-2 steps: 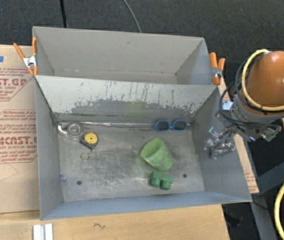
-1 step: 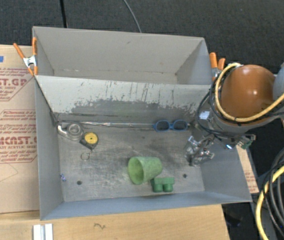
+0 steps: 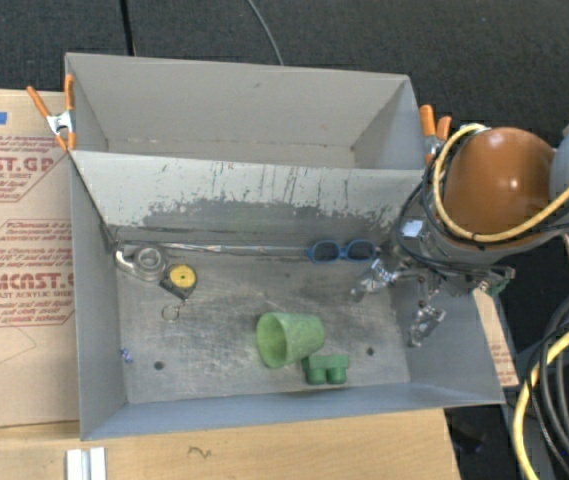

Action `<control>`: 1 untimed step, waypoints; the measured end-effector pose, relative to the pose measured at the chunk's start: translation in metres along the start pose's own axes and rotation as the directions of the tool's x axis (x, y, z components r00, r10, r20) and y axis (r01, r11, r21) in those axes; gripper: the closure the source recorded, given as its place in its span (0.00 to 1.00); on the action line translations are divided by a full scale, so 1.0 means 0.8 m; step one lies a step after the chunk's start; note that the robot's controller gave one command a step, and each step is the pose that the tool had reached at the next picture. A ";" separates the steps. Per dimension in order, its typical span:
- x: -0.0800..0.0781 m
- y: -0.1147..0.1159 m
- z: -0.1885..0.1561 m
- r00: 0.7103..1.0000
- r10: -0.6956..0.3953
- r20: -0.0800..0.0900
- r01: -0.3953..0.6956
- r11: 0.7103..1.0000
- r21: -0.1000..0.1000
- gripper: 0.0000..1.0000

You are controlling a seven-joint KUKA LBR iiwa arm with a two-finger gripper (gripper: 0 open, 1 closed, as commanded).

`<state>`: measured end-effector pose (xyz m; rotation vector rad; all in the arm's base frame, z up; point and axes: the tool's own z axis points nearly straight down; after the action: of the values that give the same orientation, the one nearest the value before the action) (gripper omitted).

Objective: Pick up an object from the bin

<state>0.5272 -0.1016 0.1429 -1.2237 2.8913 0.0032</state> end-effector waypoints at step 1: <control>-0.009 0.069 0.011 0.987 -0.162 -0.001 0.162 0.987 -0.004 0.00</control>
Offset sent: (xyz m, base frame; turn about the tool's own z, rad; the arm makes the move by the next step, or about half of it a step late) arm -0.0334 0.0401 -0.0078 -0.1607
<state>0.4931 -0.0580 0.1341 -1.4565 2.7843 0.0077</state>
